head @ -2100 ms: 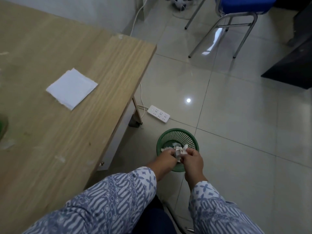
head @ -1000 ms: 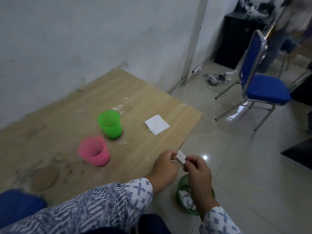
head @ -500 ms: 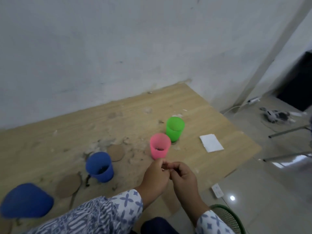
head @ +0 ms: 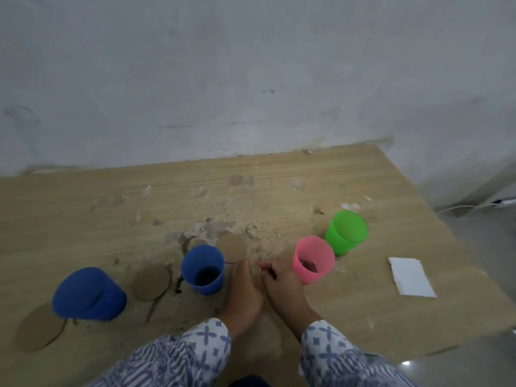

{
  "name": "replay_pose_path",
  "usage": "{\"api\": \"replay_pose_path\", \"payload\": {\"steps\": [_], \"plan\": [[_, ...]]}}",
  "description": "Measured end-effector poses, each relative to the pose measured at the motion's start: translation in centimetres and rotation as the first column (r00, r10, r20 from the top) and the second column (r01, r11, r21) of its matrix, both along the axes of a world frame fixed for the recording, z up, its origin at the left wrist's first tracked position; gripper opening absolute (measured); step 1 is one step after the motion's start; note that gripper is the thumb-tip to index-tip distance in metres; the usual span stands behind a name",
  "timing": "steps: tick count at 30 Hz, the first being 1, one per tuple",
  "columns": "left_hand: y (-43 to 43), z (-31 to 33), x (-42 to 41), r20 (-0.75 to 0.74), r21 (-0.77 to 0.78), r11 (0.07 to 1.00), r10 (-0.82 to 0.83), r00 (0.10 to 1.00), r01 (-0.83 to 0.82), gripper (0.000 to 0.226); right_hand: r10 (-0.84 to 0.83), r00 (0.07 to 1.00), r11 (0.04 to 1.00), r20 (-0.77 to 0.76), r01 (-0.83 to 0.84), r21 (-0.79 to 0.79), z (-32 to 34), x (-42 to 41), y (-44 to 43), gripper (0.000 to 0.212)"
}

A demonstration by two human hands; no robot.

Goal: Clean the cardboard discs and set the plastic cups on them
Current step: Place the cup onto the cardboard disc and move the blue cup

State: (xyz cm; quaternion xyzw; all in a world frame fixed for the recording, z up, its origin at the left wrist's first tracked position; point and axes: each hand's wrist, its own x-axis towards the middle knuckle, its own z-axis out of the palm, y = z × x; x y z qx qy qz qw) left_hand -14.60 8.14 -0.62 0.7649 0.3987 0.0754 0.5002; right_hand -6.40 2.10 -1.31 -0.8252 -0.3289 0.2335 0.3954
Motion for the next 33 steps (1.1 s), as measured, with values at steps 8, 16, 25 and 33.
{"api": "replay_pose_path", "payload": {"steps": [8,16,25,33], "plan": [[1.8,-2.6,1.6,-0.173,-0.017,0.995,0.091,0.981,-0.096,0.062,0.089,0.996,0.986,-0.034,-0.092,-0.141,-1.0,1.8,3.6,0.037],[2.2,-3.1,2.5,-0.137,-0.004,0.980,0.197,0.971,-0.199,0.060,0.132,0.976,0.980,-0.174,-0.155,-0.126,-1.2,3.0,4.6,0.045],[2.2,-4.1,2.4,-0.149,0.094,0.984,0.164,0.975,-0.152,0.052,0.232,0.960,0.965,-0.154,-0.248,-0.090,-0.5,3.0,4.3,0.034],[1.6,-3.2,1.6,-0.148,0.071,0.993,0.100,0.984,-0.091,0.057,0.167,0.981,0.984,-0.100,-0.173,-0.051,-1.1,1.5,2.8,0.029]]}}
